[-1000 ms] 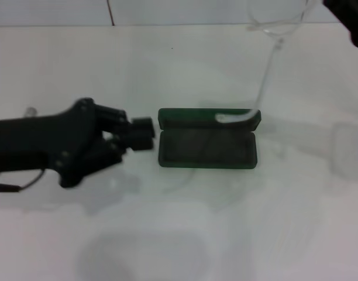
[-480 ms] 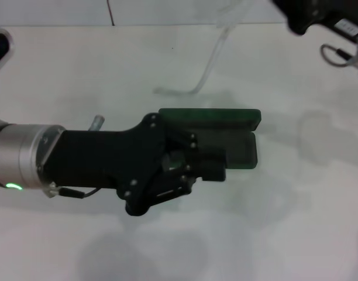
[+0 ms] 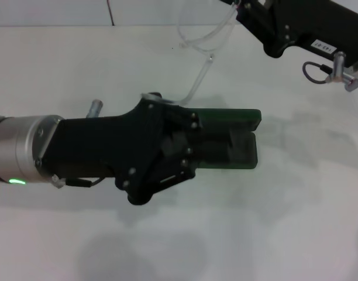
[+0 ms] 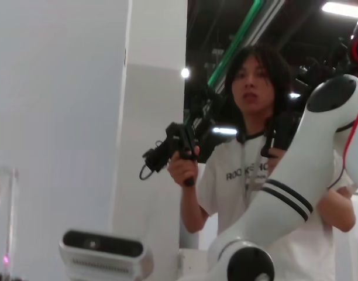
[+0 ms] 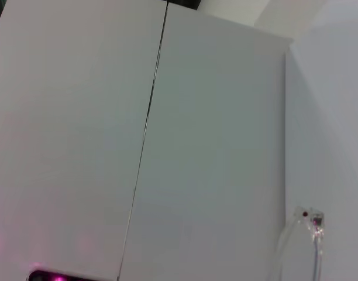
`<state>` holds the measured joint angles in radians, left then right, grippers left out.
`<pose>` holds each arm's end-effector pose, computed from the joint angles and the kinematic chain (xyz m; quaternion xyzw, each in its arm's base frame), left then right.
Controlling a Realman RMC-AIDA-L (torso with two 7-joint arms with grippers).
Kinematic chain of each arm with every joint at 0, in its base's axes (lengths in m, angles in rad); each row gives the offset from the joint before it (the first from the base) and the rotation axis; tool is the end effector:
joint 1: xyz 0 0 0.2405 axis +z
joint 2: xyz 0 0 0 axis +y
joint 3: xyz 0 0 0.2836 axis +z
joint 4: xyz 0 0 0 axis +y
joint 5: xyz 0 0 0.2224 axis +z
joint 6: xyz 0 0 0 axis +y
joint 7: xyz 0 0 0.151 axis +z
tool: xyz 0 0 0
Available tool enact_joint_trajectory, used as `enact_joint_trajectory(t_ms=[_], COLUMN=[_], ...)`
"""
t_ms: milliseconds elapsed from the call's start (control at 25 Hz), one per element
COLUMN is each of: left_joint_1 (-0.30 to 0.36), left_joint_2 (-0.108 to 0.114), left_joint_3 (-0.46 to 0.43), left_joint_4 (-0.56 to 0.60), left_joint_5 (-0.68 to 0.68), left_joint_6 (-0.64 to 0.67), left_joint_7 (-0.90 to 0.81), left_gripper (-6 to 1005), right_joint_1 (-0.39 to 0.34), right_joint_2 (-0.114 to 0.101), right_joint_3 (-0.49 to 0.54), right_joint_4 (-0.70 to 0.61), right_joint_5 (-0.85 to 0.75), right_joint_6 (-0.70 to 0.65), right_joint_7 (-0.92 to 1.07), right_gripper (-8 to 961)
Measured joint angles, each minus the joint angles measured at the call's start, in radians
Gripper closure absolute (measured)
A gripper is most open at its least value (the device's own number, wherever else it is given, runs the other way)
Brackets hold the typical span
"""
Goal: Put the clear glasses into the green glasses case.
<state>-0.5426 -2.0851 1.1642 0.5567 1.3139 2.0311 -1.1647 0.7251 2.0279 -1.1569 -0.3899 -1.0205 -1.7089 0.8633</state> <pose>-0.1847 0.2911 -0.0213 0.8551 -0.0039 0.5093 0.0965 0.1525 0.3859 -0.0048 -0.8334 -0.0612 0.5297 0.1454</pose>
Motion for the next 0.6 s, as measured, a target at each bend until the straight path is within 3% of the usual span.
enact_joint_trajectory(t_ms=[600], left_joint_1=[-0.002], left_joint_2=[0.004], left_joint_3=[-0.016], left_joint_4=[-0.060], left_joint_5=[-0.096], left_joint_6=[-0.011], left_joint_7=[0.004], left_gripper=[895], right_joint_1=[0.008], right_joint_2=[0.000], right_joint_3=[-0.096], right_joint_4=[-0.009], right_joint_5=[0.001], right_joint_6=[0.067], right_joint_7=[-0.009], right_gripper=[826])
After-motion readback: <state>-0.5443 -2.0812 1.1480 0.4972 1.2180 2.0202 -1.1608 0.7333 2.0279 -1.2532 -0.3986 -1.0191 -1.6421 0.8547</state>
